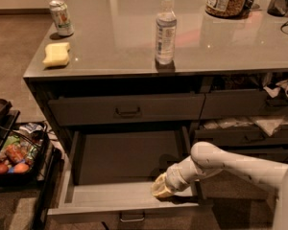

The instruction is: Open middle drawer

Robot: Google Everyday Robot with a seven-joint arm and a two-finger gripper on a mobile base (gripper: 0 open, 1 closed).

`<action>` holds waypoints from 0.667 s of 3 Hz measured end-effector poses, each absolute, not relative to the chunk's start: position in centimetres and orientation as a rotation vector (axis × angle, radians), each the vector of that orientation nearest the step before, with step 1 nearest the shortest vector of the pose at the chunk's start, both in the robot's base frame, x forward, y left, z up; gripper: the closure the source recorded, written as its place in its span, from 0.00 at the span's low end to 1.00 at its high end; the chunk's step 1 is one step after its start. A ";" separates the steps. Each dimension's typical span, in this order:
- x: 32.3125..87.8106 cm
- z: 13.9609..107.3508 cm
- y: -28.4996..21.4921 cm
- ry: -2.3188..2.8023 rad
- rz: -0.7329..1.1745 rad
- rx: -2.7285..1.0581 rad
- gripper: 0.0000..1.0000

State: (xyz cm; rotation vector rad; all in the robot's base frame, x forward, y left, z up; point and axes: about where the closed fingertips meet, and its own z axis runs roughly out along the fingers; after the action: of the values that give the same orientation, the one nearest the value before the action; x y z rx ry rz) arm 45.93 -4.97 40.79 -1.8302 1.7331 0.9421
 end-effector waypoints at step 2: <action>43.6 39.7 -4.3 1.847 1.135 -1.987 1.00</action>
Offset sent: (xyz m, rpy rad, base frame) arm -0.0414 0.0012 -0.0136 -0.2423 0.3971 0.2114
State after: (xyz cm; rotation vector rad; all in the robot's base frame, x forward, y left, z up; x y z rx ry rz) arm 43.65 -4.32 39.74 -1.9871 1.8467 1.1347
